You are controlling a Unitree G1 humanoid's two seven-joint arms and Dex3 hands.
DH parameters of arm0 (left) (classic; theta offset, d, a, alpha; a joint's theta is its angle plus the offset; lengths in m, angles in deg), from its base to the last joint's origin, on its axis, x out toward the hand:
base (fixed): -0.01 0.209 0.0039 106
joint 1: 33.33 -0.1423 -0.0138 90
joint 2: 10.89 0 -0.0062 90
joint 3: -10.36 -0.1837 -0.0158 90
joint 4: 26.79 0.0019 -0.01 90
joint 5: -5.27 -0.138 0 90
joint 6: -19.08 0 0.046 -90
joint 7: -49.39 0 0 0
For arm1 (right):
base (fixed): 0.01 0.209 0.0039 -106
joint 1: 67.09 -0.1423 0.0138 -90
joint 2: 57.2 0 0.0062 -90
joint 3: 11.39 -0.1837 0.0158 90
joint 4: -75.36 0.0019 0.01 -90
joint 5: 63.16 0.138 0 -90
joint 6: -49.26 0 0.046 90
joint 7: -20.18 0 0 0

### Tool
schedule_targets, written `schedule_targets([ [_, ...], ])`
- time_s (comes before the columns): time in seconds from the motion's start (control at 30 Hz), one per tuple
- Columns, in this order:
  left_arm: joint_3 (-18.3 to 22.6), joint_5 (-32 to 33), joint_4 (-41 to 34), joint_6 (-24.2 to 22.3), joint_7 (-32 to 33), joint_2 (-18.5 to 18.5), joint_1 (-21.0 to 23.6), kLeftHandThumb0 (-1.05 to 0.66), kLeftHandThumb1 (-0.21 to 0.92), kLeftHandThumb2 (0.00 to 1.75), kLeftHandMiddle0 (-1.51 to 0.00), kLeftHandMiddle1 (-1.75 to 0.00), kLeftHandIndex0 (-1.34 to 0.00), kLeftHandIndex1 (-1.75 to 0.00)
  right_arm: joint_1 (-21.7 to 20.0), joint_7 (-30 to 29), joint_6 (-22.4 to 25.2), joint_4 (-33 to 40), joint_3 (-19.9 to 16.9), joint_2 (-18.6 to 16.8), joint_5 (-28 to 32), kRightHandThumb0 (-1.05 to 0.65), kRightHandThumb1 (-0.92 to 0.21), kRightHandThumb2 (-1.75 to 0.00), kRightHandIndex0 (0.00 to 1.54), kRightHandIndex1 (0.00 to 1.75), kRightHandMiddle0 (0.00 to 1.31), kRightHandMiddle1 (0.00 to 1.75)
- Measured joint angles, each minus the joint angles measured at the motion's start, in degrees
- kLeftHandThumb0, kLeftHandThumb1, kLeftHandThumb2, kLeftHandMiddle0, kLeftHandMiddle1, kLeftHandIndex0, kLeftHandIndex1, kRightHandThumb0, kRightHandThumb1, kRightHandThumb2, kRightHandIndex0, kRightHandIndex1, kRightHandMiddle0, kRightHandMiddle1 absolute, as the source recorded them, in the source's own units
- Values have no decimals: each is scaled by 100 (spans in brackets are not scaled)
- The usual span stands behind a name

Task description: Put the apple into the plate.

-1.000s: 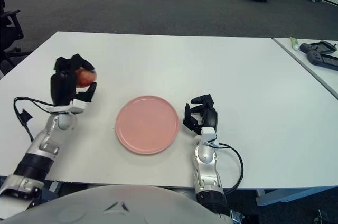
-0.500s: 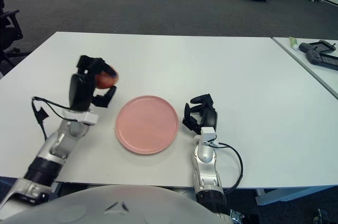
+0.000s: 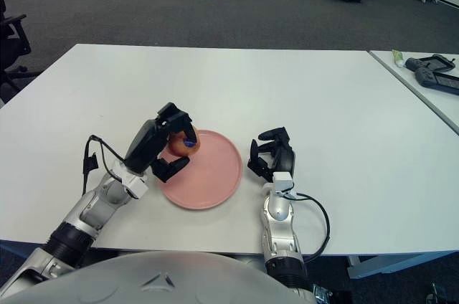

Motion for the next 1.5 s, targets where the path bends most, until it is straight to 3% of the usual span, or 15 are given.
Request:
schedule_targets([
  [0.7, -540, -448, 997, 538, -491, -202, 571, 0, 4, 161, -86, -165, -59, -175, 25, -5, 2, 35, 8, -20, -9, -39, -63, -93, 97, 175, 38, 175],
  [1.1, -684, -1157, 1254, 656, -48, -237, 826, 0, 4, 162, -86, -167, -58, -175, 25, -4, -3, 25, 6, -28, -6, -40, -62, -94, 100, 175, 39, 175],
  [1.5, -685, -1181, 1409, 632, 174, -274, 841, 0, 3, 164, -85, -169, -59, -175, 17, -4, -8, 14, 7, -31, -4, -40, -61, -95, 98, 175, 39, 175],
])
